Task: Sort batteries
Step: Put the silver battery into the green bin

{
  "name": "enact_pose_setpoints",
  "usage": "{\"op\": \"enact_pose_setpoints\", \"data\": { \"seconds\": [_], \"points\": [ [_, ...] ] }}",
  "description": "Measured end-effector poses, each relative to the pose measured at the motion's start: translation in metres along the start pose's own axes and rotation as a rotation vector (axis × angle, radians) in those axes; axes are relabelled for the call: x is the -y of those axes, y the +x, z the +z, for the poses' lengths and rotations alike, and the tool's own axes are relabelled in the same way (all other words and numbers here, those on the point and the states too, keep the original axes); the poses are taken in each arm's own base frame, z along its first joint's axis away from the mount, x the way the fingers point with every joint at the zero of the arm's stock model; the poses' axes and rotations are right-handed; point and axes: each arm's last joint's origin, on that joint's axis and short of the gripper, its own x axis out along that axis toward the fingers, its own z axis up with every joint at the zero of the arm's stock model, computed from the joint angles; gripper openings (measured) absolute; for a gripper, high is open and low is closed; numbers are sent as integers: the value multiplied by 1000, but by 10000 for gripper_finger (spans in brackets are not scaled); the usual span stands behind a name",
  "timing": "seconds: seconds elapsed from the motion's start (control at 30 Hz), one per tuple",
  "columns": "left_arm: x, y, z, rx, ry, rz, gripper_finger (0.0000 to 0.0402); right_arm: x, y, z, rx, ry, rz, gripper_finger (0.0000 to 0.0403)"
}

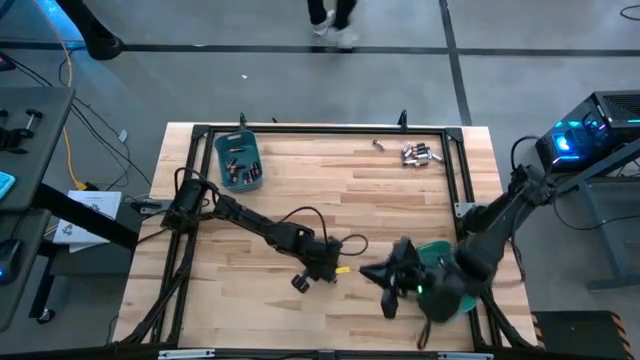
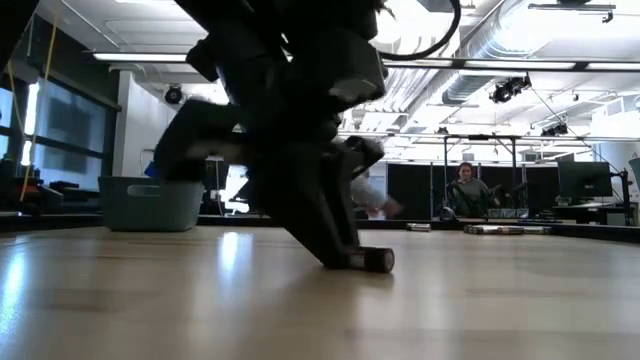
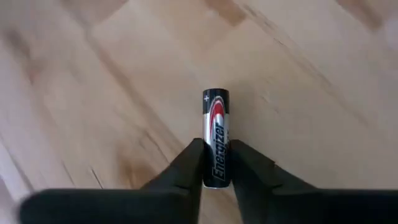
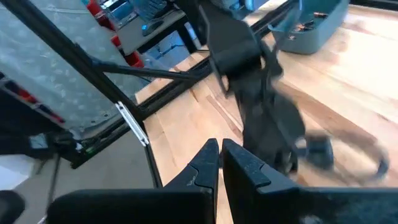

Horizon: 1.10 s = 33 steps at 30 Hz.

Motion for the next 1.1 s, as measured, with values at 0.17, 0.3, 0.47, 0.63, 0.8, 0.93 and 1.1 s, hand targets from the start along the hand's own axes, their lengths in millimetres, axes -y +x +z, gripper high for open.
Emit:
{"op": "enact_pose_setpoints", "data": {
  "seconds": [0.17,0.3,0.47,0.63,0.8,0.93,1.1],
  "points": [
    [-8,-9,-1,25,-369,-26,31,-5,1,-46,15,91,-92,26],
    [-9,-34,8,88,-545,18,31,-10,4,-65,21,163,-93,69],
    [-8,-117,49,435,-637,68,31,-17,-1,-63,92,125,-58,141],
    [3,-192,77,813,-562,67,31,-25,-4,-41,315,-46,-94,185],
    [11,-249,88,1103,-496,93,31,-34,3,0,368,-167,-43,190],
    [15,-265,90,1194,-475,112,31,-39,6,38,461,-231,61,190],
    [20,-277,91,1243,-455,105,31,-37,9,61,557,-263,83,189]
  ]
}}
